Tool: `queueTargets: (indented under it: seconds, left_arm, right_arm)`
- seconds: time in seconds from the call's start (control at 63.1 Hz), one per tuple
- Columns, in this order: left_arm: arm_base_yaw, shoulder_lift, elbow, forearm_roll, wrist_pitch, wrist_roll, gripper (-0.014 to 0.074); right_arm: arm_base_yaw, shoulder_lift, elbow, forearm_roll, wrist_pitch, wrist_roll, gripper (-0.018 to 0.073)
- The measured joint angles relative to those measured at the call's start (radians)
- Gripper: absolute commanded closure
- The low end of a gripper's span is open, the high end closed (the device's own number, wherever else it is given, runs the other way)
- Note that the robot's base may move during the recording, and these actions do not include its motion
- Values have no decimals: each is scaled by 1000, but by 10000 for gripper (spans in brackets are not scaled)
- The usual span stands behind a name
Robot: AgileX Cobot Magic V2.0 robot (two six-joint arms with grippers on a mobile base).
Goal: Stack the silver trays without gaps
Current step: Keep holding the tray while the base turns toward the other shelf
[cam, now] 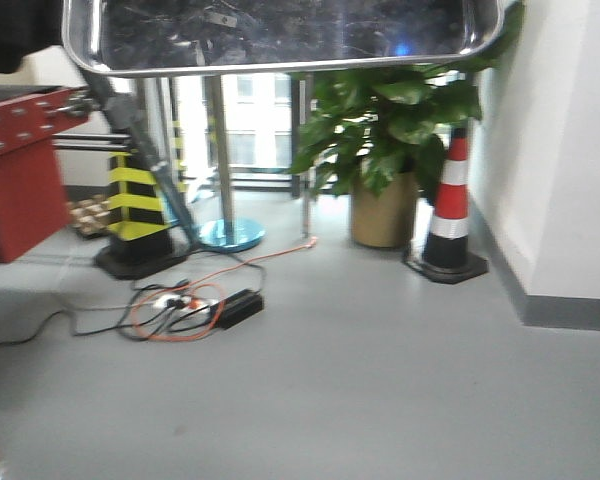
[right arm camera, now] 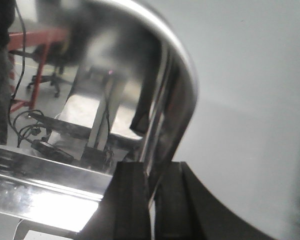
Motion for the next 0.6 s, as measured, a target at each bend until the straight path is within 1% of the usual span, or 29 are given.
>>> queueTargets:
  seconds: [0.602]
  left_arm:
    - [0, 2, 0, 0, 0, 0, 644]
  right_arm:
    - [0, 0, 0, 0, 0, 0, 503]
